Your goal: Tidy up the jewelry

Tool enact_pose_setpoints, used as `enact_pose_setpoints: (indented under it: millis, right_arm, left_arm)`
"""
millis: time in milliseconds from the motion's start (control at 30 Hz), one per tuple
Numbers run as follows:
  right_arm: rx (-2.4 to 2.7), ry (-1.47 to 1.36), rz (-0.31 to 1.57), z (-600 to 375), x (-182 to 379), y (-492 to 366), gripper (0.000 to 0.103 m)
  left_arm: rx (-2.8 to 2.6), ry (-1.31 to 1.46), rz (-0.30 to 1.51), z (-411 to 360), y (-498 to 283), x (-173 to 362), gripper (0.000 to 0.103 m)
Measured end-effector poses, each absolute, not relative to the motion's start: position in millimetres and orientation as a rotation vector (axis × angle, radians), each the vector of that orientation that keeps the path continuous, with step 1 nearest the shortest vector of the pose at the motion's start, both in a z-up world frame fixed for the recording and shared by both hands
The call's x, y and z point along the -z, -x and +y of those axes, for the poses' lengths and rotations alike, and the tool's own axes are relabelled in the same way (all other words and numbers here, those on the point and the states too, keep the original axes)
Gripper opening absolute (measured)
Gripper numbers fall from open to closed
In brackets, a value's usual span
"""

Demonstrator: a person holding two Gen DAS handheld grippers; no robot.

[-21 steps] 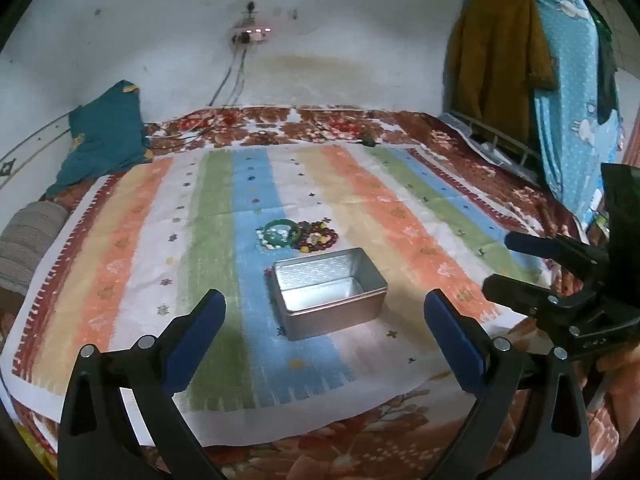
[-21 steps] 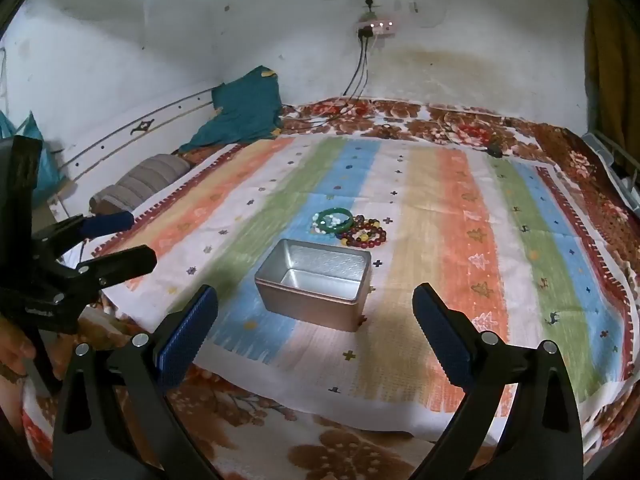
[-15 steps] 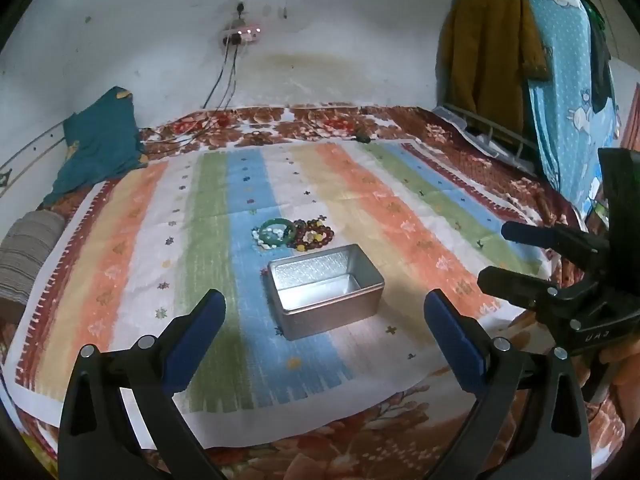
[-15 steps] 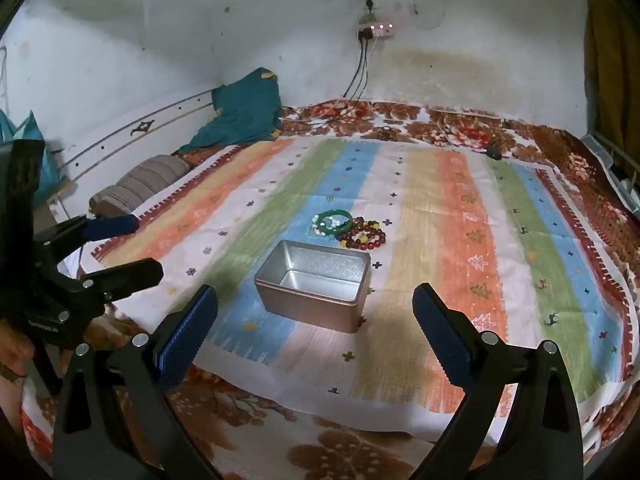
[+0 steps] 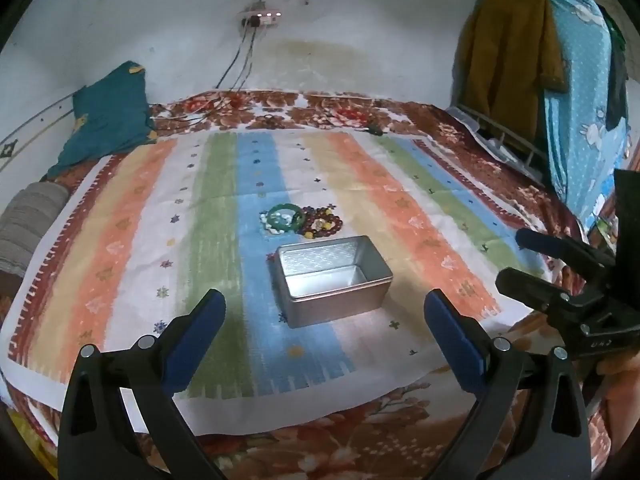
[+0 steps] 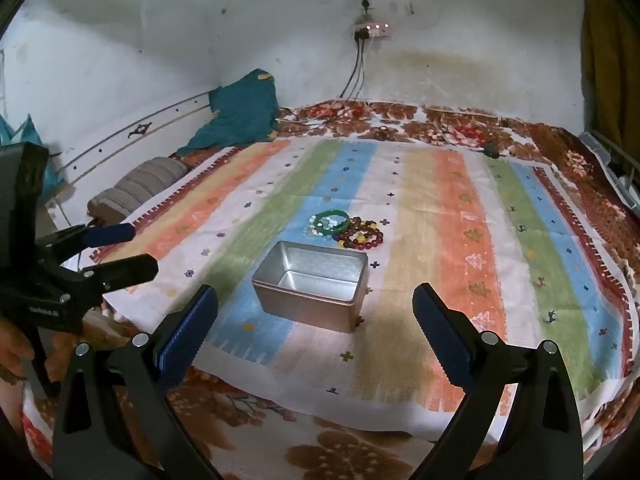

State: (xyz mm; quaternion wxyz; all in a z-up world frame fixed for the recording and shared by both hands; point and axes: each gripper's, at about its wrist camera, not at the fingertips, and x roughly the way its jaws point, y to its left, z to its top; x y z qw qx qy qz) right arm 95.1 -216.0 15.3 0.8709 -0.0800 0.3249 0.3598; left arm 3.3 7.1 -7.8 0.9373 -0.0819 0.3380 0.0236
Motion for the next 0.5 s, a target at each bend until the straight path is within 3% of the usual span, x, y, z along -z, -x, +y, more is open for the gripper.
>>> enact_pose_setpoints:
  millis: [500]
  right_arm:
    - [-0.727, 0.170, 0.649, -217.1, -15.6, -92.8, 0.099]
  left_arm:
    - [-0.049, 0.139, 0.674, 2.8, -1.2, 4.4, 0.097]
